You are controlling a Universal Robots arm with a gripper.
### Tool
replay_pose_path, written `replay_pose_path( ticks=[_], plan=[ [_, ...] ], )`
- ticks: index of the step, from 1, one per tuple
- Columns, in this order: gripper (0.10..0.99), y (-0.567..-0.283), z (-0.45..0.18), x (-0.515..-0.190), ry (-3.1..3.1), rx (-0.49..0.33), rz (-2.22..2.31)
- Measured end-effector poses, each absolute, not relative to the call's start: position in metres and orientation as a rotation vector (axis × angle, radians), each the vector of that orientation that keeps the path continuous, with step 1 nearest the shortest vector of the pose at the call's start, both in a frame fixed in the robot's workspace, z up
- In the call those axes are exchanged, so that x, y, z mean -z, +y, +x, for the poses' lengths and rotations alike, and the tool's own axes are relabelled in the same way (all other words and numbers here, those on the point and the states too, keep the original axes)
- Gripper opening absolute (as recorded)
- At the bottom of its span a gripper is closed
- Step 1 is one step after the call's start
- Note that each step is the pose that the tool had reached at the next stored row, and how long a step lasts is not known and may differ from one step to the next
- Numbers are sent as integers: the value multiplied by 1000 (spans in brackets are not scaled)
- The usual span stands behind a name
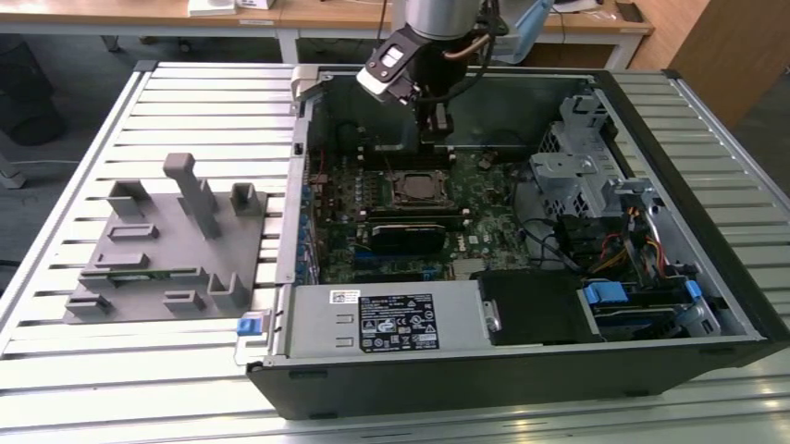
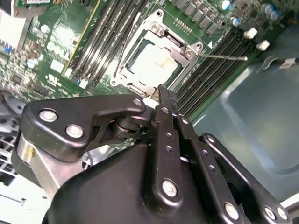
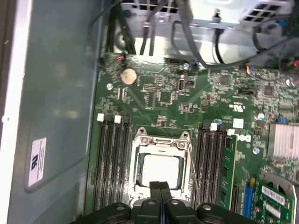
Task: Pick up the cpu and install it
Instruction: 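Install the first cpu locking lever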
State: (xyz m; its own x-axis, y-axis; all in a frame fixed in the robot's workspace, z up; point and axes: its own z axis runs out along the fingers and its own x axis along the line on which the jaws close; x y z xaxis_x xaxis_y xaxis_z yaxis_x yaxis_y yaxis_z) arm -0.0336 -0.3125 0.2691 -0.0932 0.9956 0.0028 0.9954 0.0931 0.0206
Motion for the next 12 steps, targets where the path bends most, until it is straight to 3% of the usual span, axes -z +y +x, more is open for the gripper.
replay_pose_path(
  ticks=[12],
  plan=[
    [106,-313,-34,-269,2531,-28,1843]
  ],
)
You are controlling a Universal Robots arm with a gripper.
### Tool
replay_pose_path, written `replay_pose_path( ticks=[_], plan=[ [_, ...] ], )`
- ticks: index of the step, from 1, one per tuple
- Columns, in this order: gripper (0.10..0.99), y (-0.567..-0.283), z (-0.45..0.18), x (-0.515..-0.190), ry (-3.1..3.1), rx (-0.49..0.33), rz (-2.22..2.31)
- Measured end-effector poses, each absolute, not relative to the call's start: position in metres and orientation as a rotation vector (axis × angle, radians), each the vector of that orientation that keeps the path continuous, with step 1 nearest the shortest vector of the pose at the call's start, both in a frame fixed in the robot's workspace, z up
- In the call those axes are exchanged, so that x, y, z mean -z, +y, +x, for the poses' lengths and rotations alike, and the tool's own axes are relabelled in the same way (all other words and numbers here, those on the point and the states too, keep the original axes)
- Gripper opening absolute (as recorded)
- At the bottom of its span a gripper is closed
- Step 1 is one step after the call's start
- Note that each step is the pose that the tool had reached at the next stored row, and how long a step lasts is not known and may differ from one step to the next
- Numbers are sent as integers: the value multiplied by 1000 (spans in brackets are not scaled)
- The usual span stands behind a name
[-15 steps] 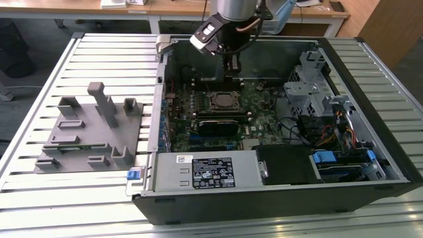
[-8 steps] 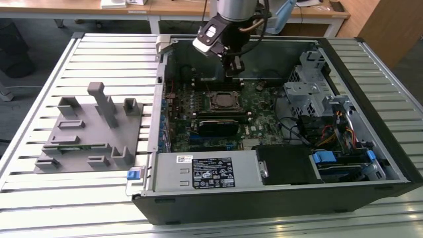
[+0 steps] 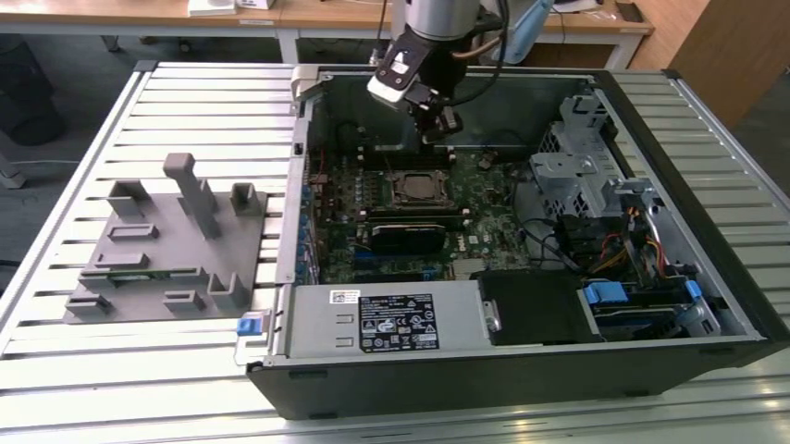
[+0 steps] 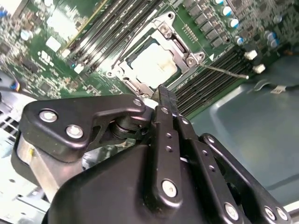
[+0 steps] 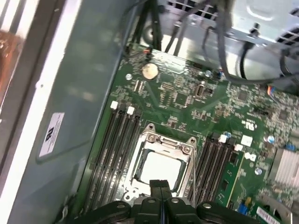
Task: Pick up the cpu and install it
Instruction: 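Install the first cpu locking lever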
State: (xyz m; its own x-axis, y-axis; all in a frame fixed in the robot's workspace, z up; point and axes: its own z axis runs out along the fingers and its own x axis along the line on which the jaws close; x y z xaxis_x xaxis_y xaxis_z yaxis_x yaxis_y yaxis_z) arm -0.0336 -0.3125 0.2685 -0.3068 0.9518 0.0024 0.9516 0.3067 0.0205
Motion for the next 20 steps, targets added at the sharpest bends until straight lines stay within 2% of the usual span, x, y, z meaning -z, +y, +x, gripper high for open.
replay_pose_path(
  ticks=[20],
  plan=[
    [106,-313,-34,-267,2826,-30,1357]
  ],
)
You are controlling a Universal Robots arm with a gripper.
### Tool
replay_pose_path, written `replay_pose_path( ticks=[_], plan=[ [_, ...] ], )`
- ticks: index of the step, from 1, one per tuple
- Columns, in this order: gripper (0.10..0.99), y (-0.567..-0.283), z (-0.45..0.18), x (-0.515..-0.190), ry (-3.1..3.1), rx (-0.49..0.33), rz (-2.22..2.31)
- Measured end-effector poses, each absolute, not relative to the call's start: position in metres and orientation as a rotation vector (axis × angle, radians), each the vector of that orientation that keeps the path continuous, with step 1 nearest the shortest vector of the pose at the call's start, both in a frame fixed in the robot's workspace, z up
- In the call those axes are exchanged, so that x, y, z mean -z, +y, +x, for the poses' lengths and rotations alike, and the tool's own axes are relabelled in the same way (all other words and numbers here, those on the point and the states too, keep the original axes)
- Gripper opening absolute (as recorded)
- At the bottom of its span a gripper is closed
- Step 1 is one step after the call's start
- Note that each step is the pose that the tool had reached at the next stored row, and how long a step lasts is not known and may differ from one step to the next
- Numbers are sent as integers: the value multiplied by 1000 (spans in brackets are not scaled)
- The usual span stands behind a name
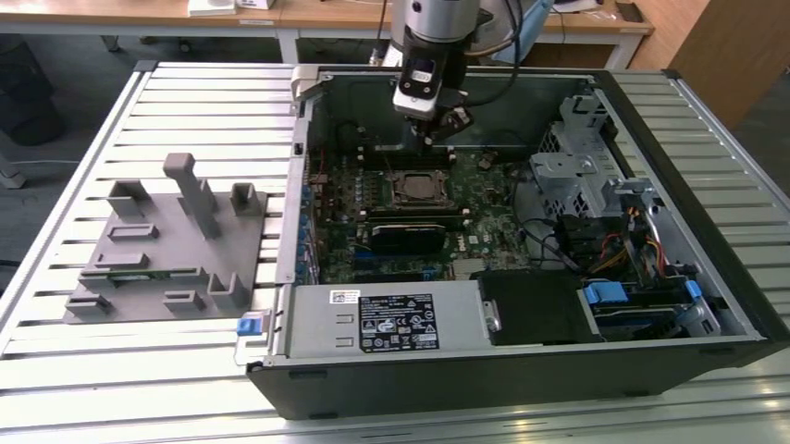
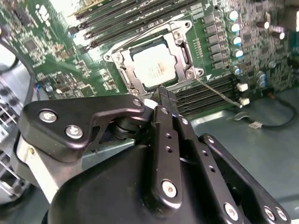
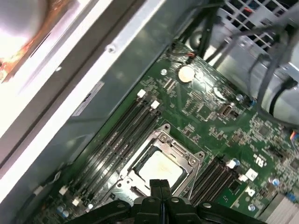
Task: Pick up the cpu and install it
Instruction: 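Install the first cpu locking lever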
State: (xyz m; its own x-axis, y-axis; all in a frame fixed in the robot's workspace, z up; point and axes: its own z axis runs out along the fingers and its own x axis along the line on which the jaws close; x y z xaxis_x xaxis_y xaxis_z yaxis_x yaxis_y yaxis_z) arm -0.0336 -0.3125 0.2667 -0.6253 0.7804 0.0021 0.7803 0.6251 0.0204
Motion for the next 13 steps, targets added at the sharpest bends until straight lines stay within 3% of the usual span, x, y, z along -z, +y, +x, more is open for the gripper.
replay_pose_path(
  ticks=[13],
  plan=[
    [106,-313,-34,-265,2968,-31,1014]
  ],
)
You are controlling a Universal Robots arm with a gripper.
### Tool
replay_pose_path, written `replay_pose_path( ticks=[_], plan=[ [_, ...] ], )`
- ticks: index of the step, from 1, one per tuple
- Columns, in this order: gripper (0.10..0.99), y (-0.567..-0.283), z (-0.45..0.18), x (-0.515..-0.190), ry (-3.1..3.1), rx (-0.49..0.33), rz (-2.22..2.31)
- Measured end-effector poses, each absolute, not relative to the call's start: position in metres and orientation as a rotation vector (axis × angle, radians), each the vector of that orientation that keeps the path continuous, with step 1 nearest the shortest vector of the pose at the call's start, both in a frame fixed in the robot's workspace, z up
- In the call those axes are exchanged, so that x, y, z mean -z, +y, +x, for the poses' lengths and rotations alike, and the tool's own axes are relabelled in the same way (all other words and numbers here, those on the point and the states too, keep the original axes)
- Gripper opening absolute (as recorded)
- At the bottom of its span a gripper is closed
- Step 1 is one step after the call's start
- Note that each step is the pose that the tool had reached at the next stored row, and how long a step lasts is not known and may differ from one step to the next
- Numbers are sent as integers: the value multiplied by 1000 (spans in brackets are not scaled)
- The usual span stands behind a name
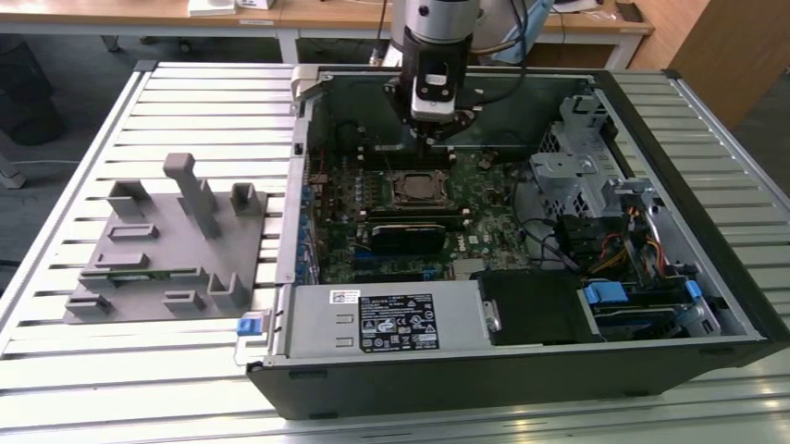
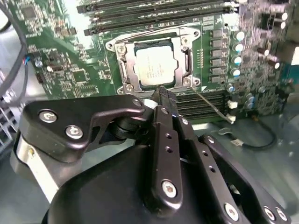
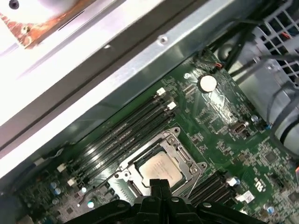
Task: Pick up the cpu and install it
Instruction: 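Install the first cpu locking lever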
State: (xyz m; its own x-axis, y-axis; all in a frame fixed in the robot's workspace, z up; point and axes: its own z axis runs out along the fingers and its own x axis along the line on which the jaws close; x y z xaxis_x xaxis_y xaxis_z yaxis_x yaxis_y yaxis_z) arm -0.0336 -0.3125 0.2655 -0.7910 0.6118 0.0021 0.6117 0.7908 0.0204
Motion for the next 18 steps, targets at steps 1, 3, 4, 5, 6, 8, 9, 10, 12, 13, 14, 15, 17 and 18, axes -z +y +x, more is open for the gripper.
replay_pose_path(
  ticks=[1,3,4,5,6,8,9,10,12,13,14,15,17,18],
  plan=[
    [106,-313,-34,-265,2978,-31,987],
    [106,-313,-34,-265,2996,-32,933],
    [106,-313,-34,-265,3004,-32,906],
    [106,-313,-34,-265,3012,-32,879],
    [106,-313,-34,-265,3020,-32,852],
    [106,-313,-34,-265,3036,-32,795],
    [106,-313,-34,-265,3043,-32,768],
    [106,-313,-34,-265,3050,-32,740],
    [106,-313,-34,-265,3063,-32,686],
    [106,-313,-34,-264,3070,-32,658],
    [106,-313,-34,-264,3076,-32,629],
    [106,-313,-34,-264,3082,-32,600],
    [106,-313,-34,-264,3092,-32,545],
    [106,-313,-34,-264,3097,-32,517]
  ],
)
